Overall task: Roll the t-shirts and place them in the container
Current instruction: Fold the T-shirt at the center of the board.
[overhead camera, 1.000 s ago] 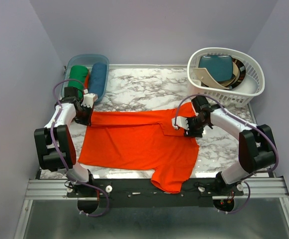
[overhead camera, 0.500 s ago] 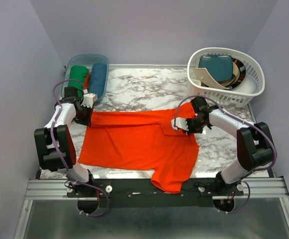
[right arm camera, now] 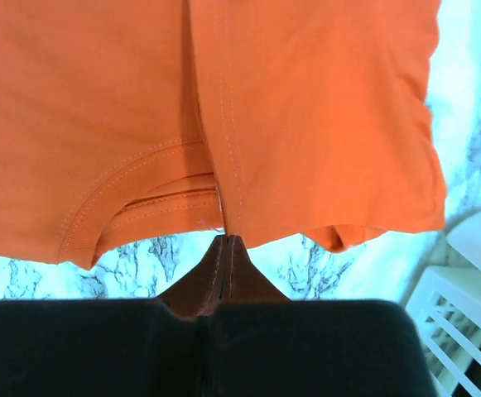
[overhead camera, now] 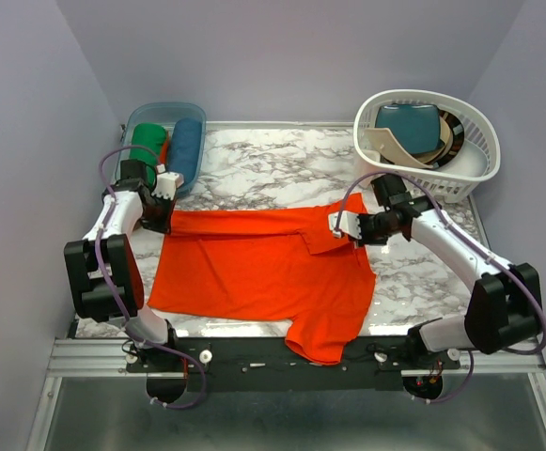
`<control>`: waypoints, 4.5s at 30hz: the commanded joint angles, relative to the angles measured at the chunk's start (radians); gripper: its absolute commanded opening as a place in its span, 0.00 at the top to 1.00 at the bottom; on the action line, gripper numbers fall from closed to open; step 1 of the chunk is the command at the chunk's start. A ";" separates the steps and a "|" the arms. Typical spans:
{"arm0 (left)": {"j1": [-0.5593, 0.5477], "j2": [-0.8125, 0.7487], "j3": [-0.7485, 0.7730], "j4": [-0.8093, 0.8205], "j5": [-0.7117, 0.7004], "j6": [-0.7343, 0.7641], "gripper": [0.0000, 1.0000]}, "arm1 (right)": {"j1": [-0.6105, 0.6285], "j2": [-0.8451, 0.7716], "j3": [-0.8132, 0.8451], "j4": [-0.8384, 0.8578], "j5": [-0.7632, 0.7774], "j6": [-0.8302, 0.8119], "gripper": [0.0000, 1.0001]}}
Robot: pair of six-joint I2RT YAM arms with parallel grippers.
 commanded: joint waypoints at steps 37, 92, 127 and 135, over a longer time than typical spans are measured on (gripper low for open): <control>-0.013 0.031 0.065 -0.140 -0.040 0.197 0.71 | 0.043 -0.078 0.082 -0.312 -0.279 0.547 0.74; -0.077 0.014 -0.029 -0.023 -0.115 0.393 1.00 | -0.076 0.611 0.464 -0.005 0.215 0.673 0.64; -0.107 0.085 0.306 -0.352 0.052 0.688 0.85 | -0.067 0.535 0.533 -0.058 0.247 0.593 0.63; -0.174 0.181 0.137 -0.008 -0.047 0.497 1.00 | -0.023 0.567 0.514 -0.036 0.278 0.443 0.71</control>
